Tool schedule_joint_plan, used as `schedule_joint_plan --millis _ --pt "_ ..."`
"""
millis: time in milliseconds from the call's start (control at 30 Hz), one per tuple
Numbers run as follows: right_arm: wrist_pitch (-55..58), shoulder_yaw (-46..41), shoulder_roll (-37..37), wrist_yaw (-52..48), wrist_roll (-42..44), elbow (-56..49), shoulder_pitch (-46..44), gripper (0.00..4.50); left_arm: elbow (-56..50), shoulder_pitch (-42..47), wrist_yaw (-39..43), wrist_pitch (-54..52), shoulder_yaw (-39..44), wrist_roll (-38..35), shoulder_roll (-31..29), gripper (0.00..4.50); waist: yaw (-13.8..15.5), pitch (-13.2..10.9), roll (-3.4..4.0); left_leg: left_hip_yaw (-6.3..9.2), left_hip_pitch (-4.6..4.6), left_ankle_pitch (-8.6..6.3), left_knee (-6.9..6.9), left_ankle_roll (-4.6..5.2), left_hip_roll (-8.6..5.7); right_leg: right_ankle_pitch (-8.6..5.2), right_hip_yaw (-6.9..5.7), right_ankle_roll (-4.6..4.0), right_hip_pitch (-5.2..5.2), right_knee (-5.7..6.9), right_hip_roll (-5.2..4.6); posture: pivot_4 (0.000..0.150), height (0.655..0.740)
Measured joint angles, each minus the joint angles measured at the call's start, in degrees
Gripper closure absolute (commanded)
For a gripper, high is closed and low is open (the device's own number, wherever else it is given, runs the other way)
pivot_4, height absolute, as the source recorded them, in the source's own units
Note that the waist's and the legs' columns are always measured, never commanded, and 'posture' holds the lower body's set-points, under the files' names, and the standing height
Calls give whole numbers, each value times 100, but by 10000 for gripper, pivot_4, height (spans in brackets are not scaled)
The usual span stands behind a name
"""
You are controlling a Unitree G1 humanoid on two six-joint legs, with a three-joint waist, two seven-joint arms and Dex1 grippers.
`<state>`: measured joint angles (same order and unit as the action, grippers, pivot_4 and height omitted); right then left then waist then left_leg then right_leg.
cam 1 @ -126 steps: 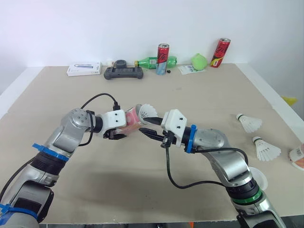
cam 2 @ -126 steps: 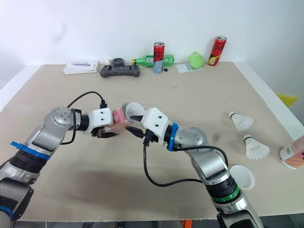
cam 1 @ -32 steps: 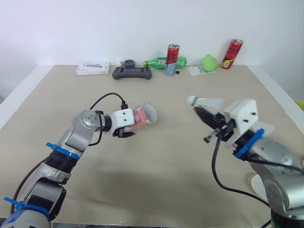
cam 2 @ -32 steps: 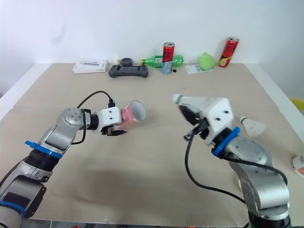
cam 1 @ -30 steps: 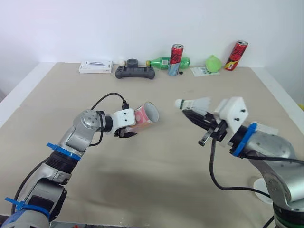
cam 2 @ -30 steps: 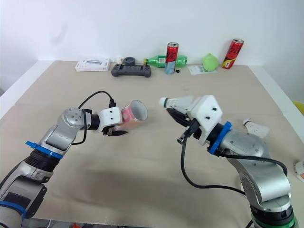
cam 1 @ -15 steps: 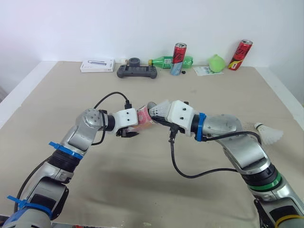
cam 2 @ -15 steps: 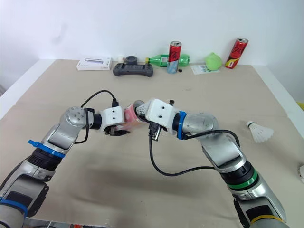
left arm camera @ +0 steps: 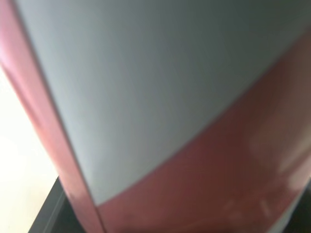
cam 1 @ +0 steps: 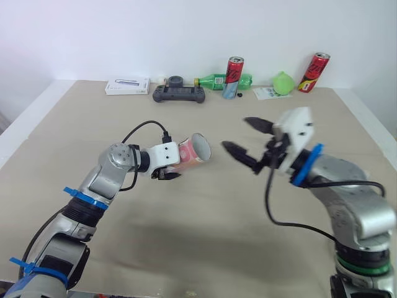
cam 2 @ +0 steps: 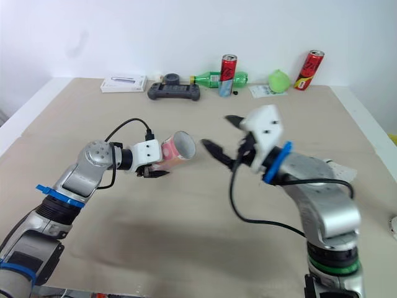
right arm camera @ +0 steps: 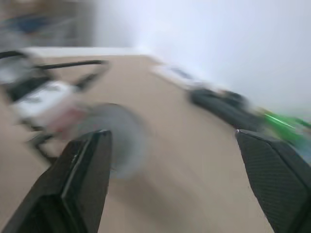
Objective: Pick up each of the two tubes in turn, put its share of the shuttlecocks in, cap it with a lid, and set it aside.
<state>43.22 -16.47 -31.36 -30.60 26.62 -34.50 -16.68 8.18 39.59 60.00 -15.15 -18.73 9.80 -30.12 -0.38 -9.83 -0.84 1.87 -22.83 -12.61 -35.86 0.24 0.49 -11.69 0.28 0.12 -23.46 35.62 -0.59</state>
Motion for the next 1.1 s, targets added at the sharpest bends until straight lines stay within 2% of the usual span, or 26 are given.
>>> schedule_joint_plan --millis 133,333,600,867,1000,1033,1067,1100 --pt "17 -1075 374 1259 -652 413 910 332 91 20 0 52 3 0 20 15749 31 6 13 -18 4 0 2 0 -4 -1 20 -2 -8 10 -2 1500 7400" --pt "-61 -1529 933 2684 -1409 714 1145 332 273 50 -63 133 3 49 98 15749 28 13 31 -30 42 3 1 4 -12 -12 46 -8 0 44 4 1500 7400" --pt "-201 -1701 953 3013 -1558 1736 1080 332 253 40 -71 151 3 59 184 15749 43 19 40 -31 37 4 1 12 -52 -18 66 -2 8 44 -25 1500 7400" --pt "-892 -1414 942 2985 -1579 3168 287 332 187 6 -101 115 8 94 205 15749 29 19 41 -30 35 7 3 26 -72 -18 69 5 9 45 -37 1500 7400" --pt "-1173 -1341 923 2989 -1599 3655 90 8940 173 -3 -98 102 11 96 200 15749 30 19 41 -32 35 4 3 34 -74 -20 71 10 10 46 -38 1500 7400" --pt "-1278 -1337 889 2995 -1621 3875 14 14740 169 -3 -100 99 11 96 202 15749 30 19 41 -32 34 4 3 34 -73 -20 73 10 10 46 -39 1500 7400" --pt "-1301 -1336 879 2996 -1624 3911 4 16578 168 -3 -100 98 11 96 202 15749 29 19 41 -32 34 4 3 35 -73 -20 74 10 10 46 -40 1500 7400" --pt "-1403 -1336 841 3008 -1629 4059 -24 20489 149 -12 -100 91 11 97 199 15749 30 19 41 -34 34 3 3 38 -73 -21 75 10 10 46 -41 1500 7400"
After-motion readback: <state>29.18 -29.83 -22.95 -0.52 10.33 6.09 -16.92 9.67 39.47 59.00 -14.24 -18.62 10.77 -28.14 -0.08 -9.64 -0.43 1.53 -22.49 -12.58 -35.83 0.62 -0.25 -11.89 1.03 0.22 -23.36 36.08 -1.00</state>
